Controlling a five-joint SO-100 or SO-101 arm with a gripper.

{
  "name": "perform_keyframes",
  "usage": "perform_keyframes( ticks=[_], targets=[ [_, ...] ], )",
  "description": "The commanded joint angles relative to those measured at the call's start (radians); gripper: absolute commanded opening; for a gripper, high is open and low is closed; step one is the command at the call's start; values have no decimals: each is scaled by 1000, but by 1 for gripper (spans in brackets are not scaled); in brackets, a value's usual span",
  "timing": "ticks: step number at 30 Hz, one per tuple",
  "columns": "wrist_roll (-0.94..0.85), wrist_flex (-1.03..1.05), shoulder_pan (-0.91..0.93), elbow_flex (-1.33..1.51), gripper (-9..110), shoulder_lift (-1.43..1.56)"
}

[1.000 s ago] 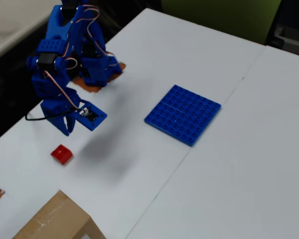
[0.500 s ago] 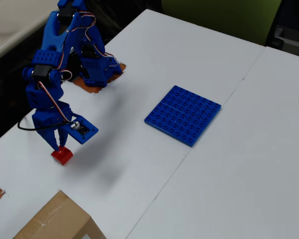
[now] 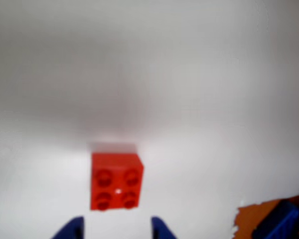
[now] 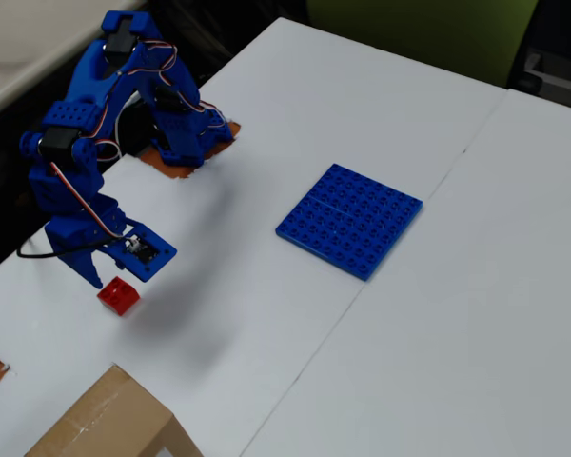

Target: Pick up the 2x2 red block and go up the 8x8 blue block.

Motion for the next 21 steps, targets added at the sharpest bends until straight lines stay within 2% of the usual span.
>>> perform_keyframes(
  ticks=[1,9,21],
  targets=[
    [15,-8,-17,-23,19,-3],
    [-2,-52,2,-3,25,-40],
    [-32,-109,32,-3,27,-103]
  ],
)
